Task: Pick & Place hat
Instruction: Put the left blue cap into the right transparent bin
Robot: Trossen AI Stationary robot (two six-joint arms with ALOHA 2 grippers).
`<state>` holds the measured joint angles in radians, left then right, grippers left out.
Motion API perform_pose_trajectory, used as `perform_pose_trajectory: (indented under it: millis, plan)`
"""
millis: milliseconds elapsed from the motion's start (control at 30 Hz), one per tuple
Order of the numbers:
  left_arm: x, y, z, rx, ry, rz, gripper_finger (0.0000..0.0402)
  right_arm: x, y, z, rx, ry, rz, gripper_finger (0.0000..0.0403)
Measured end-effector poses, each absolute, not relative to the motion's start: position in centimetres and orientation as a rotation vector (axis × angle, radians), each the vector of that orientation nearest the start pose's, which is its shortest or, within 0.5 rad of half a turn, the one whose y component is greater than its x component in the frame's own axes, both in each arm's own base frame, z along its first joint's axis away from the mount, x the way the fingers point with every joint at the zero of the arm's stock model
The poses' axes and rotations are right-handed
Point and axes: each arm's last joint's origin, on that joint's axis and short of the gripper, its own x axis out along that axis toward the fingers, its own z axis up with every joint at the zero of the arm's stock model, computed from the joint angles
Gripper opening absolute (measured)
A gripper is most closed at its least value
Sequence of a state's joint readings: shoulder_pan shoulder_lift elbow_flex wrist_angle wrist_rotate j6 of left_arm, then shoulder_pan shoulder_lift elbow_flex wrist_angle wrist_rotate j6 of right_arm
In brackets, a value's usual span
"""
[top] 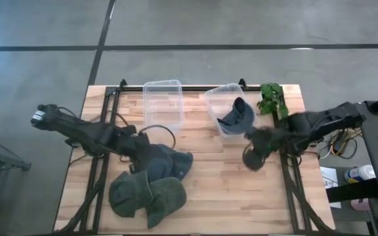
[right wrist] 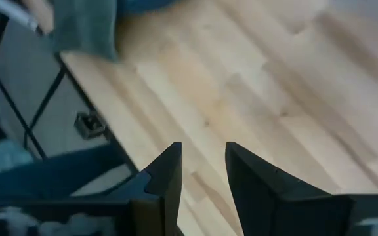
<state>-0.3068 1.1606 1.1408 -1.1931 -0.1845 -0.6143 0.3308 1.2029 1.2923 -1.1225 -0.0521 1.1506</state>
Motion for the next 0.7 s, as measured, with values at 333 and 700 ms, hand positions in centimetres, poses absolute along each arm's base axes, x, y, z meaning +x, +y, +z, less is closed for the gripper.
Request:
perform_pose_trajectory:
  millis: [333,700]
  plan:
    - [14.7,-2.0,28.6,-0.643,0.966,0.177,0.0106,23.2,13.6,31.7,0.780,1.191,-0.109,0.0206]
    - [15.1,-0.6,25.3,-0.554,1.043,0.205,0.0151,23.1,17.0,29.8,0.796,1.268,-0.131,0.0290]
